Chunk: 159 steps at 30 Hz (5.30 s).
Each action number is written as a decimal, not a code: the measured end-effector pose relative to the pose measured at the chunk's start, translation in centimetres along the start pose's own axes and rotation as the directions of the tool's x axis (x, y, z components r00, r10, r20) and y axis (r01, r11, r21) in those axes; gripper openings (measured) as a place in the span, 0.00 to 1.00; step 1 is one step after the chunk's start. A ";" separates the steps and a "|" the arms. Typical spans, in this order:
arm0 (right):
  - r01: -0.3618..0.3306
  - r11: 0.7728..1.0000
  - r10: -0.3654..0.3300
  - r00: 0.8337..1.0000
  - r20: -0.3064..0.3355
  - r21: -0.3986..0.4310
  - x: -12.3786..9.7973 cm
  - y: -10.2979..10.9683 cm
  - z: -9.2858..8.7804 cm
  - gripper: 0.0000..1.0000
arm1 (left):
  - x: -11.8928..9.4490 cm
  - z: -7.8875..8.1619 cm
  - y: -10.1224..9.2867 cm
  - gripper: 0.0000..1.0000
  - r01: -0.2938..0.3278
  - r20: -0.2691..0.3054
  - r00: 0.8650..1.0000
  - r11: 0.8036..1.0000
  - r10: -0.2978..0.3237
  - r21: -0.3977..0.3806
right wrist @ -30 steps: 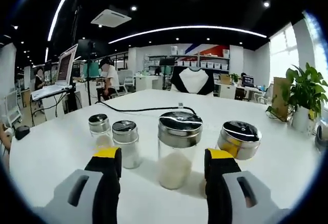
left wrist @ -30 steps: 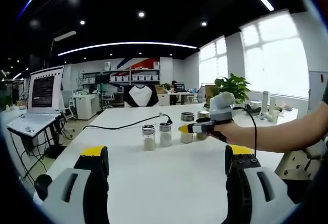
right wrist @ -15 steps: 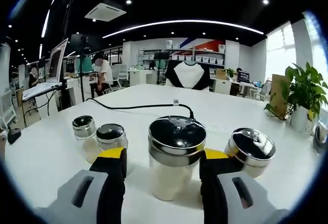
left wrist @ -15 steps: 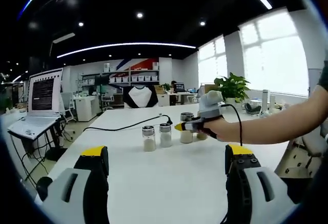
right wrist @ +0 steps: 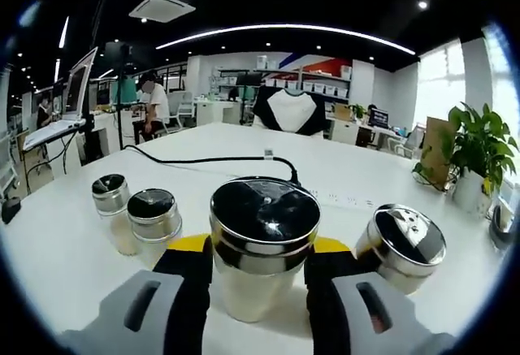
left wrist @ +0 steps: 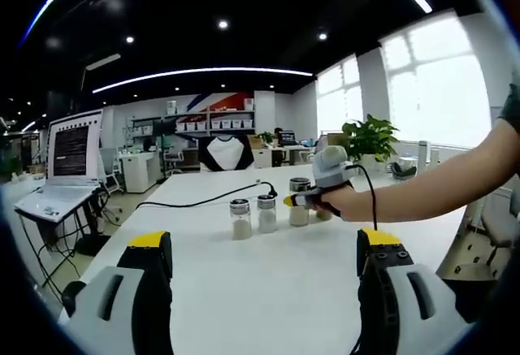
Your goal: Rotate the seasoning bottle until the label or dispensing opening points toward the visible target arrow and the bottle remains upright within the marked orientation range
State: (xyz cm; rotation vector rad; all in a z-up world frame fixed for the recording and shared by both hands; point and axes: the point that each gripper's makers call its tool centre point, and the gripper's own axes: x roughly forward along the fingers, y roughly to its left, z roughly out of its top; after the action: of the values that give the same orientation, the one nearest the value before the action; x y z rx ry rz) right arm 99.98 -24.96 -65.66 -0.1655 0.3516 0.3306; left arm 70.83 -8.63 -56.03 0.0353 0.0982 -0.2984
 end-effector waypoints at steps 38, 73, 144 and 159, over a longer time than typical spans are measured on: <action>0.005 1.000 -0.005 1.000 0.002 0.018 0.2 0.1 -0.4 0.41 | -0.4 0.4 0.2 0.99 -0.006 0.006 1.000 1.000 0.006 -0.013; 0.000 0.999 0.000 1.000 0.003 0.034 -4.0 0.8 -2.1 0.41 | -0.3 0.7 -0.8 0.99 0.021 0.020 1.000 1.000 -0.021 -0.020; -0.033 0.999 0.034 0.999 -0.011 0.022 -15.6 1.3 -6.7 0.41 | 0.1 0.3 -2.1 0.99 0.047 0.010 0.999 0.999 -0.046 -0.024; -0.095 0.995 0.095 0.993 0.067 0.007 -15.8 2.0 -5.8 0.53 | 0.0 0.4 -1.7 0.98 0.040 0.010 0.999 0.999 -0.040 -0.006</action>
State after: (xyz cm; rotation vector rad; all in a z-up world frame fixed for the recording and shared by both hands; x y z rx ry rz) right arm 83.54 -28.87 -65.49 -0.1279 0.2957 0.4274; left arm 70.36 -10.26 -55.64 0.0254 0.0899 -0.3381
